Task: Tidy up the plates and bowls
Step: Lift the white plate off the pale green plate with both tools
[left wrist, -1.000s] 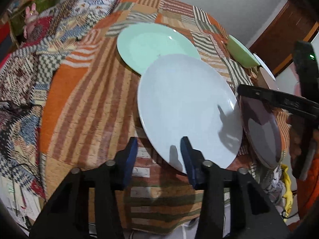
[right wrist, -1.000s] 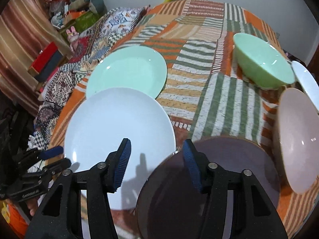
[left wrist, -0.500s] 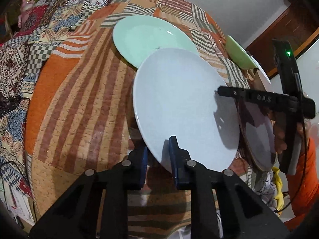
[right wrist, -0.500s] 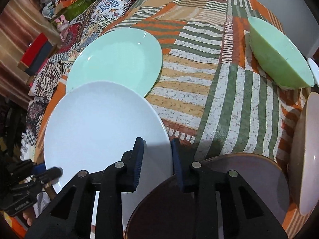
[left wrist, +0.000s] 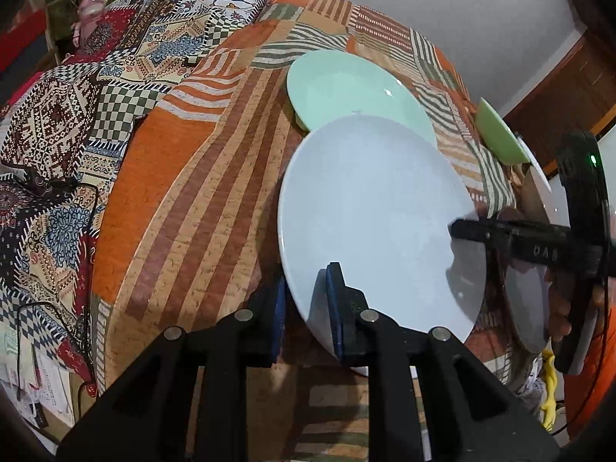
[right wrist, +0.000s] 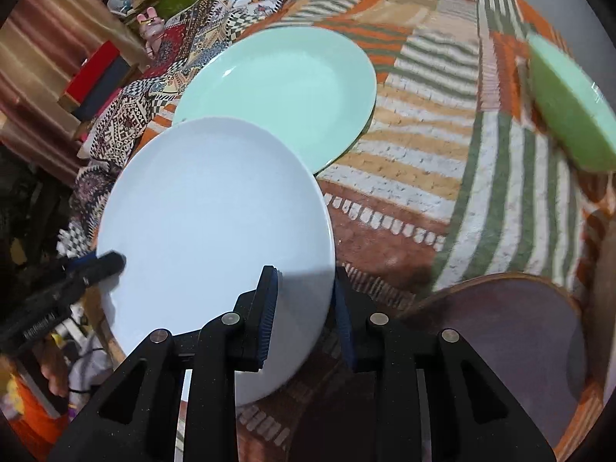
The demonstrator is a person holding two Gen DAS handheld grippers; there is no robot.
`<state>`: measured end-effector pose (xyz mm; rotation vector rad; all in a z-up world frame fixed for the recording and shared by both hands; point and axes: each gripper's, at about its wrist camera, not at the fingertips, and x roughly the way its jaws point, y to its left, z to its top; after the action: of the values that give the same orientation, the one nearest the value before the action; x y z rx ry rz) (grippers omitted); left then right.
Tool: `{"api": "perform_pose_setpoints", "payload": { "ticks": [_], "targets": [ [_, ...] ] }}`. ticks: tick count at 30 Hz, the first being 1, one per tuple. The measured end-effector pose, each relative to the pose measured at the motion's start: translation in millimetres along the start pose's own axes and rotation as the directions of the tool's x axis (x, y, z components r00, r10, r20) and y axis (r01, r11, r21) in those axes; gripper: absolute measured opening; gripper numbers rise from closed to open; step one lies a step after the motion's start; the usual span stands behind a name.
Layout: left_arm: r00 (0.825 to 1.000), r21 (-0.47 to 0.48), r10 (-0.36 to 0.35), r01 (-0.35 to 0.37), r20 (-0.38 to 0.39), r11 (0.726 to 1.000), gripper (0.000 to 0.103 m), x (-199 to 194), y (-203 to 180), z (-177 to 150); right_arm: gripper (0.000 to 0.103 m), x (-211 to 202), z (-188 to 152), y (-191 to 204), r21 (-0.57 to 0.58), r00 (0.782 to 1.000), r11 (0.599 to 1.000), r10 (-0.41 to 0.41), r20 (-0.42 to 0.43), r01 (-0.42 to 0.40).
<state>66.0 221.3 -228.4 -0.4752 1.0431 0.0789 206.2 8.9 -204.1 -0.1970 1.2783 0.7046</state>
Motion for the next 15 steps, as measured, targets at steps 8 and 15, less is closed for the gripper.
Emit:
{"api": "perform_pose_setpoints", "payload": {
  "ticks": [8,15],
  "targets": [
    [1.000,0.006,0.011,-0.011,-0.016,1.000,0.020,2.7,-2.1,-0.5,0.024,-1.9,2.2,3.1,0.040,0.999,0.999,-0.006,0.039,0.004],
    [1.000,-0.003,0.026,-0.026,-0.003,1.000,0.020,-4.8,-6.0,2.4,0.023,-13.1,-2.6,2.0,0.043,0.998,0.999,-0.028,0.063,0.025]
  ]
}}
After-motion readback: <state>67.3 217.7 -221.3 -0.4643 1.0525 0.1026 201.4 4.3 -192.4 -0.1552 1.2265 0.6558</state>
